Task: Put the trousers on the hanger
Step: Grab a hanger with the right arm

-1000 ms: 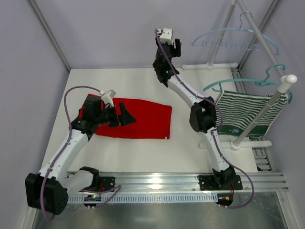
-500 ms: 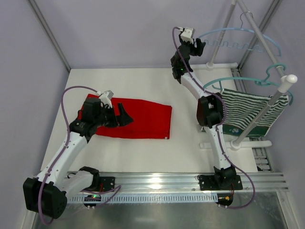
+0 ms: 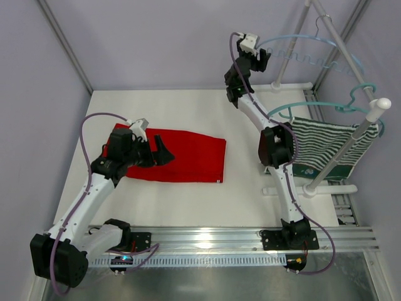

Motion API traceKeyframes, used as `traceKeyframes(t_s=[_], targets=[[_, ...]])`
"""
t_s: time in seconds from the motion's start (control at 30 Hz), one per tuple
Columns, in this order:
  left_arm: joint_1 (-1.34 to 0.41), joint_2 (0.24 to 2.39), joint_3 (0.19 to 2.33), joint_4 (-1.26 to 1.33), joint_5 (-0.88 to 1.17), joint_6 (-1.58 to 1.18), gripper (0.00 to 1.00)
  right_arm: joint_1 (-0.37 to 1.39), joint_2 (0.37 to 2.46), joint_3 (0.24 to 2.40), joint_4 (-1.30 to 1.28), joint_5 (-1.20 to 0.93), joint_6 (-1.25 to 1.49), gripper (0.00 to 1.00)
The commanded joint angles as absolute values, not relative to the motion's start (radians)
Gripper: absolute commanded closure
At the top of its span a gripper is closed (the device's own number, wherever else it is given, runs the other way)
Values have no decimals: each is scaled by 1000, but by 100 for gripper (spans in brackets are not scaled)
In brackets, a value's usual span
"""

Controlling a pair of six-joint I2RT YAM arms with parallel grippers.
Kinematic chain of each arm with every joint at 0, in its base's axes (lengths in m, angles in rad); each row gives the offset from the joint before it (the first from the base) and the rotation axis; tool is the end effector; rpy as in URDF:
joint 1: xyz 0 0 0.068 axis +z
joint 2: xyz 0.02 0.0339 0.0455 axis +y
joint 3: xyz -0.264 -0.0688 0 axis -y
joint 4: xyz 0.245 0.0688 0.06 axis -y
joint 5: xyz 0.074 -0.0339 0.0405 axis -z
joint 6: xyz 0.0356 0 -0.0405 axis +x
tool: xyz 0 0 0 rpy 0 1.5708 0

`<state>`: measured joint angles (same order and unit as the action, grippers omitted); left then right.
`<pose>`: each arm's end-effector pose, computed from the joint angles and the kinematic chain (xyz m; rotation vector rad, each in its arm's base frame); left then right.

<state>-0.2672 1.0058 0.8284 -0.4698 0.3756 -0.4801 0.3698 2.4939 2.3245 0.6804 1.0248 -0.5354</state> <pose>0.2047 -0.0696 0.2877 -0.0278 2.2920 -0.8183 0.5358 0.1750 0.3359 0.4137 1.2802 -0.6810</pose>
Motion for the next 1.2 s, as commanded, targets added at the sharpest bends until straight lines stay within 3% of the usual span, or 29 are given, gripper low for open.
traceKeyframes(t_s=[0.0,0.4,0.73,1.17], targets=[[-273,992,864,-465,365,-457,3,342,2456,2419,738,1055,-445,27],[-272,1012,868,-465,364,-457,3,321,2318,2281,644,1026,-131,27],[-265,1012,877,-445,391,-459,3,380,1978,1806,554,789,35,27],[-253,943,868,-433,407,-472,3,491,1848,1701,327,698,170,25]])
